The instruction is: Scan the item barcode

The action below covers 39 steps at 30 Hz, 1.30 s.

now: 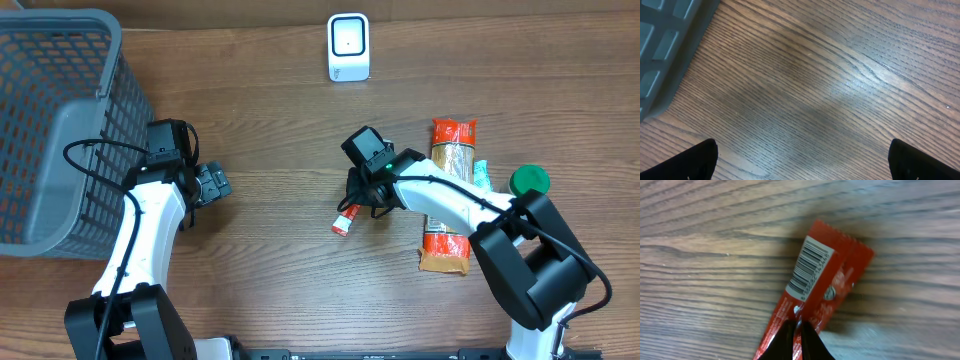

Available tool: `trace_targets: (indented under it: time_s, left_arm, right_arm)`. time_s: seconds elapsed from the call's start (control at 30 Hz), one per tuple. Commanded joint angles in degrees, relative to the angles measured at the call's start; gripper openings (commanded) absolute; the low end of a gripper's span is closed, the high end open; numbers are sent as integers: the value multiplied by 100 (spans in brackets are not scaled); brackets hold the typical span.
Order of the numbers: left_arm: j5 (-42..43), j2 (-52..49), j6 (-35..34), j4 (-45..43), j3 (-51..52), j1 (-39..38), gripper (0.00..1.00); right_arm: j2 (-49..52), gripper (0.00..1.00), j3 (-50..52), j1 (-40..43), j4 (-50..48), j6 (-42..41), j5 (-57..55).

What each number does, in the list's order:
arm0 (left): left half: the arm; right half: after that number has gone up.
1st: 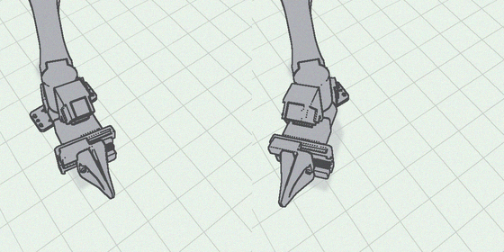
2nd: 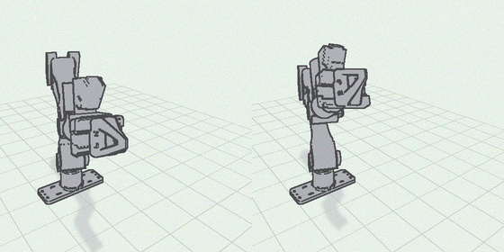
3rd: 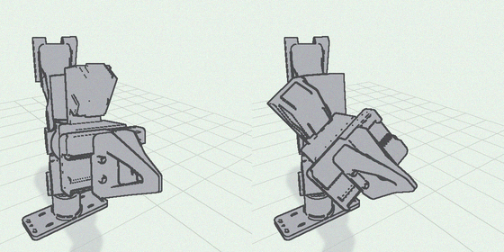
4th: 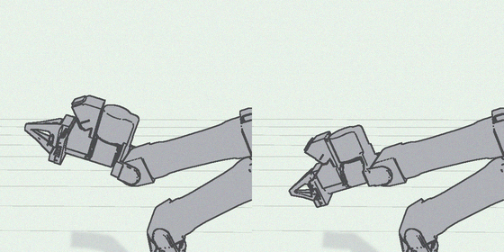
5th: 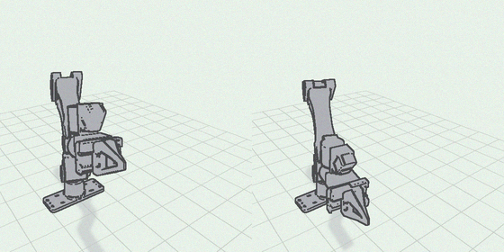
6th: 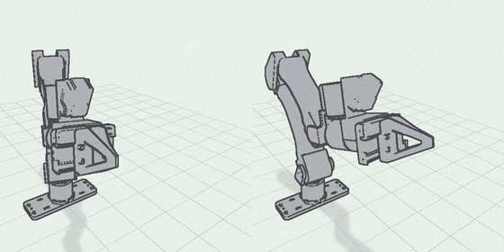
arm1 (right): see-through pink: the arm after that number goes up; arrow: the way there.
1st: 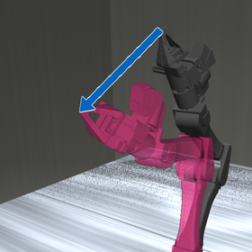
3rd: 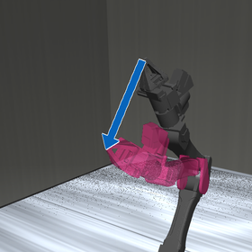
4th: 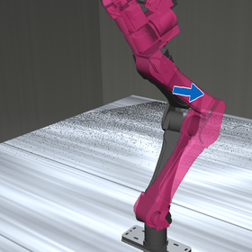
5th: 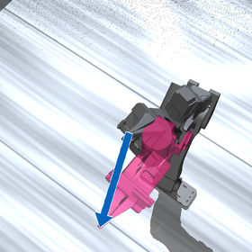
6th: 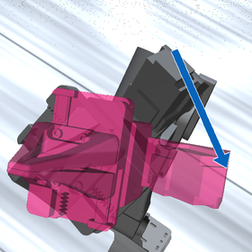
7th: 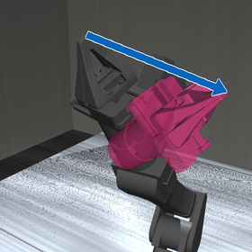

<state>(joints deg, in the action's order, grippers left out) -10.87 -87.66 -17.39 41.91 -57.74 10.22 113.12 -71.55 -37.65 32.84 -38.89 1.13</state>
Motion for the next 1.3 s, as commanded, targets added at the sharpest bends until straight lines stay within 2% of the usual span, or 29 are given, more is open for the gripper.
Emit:
trace_targets:
  time_s: [0.0, 0.17, 0.27, 0.37, 0.57, 0.77, 0.87, 0.9, 1.07, 1.27]
  left_arm:
    - [39, 24, 50, -20, -103, -15, 100]
    - [39, 24, 50, -17, -103, -15, 100]
    - [39, 24, 50, -20, -103, -15, 100]
    - [39, 24, 50, -20, -103, -15, 100]
    - [39, 24, 50, -20, -103, -15, 100]
    - [39, 24, 50, -20, -103, -15, 100]
    - [39, 24, 50, -20, -103, -15, 100]
    - [39, 24, 50, -20, -103, -15, 100]
    - [39, 24, 50, -20, -103, -15, 100]
    - [39, 24, 50, -20, -103, -15, 100]
  right_arm:
    - [297, 9, 37, -39, -195, -31, 608]
    - [350, 10, 37, -83, -682, 752, 1633]
    - [350, 16, 37, -109, -767, 1464, 2079]
    - [345, 23, 13, -103, -518, 2179, 2253]
    - [188, 32, -629, 85, 378, 2597, 2127]
    - [-22, 32, -1110, 31, 986, 2441, 1847]
    - [-7, 8, -1056, -131, 1073, 1596, 1845]
    - [-7, 4, -1021, -188, 1029, 1416, 1845]
    - [90, 4, -907, -654, 372, 1005, 1757]
    - [435, 4, -907, -1331, -87, 466, 911]
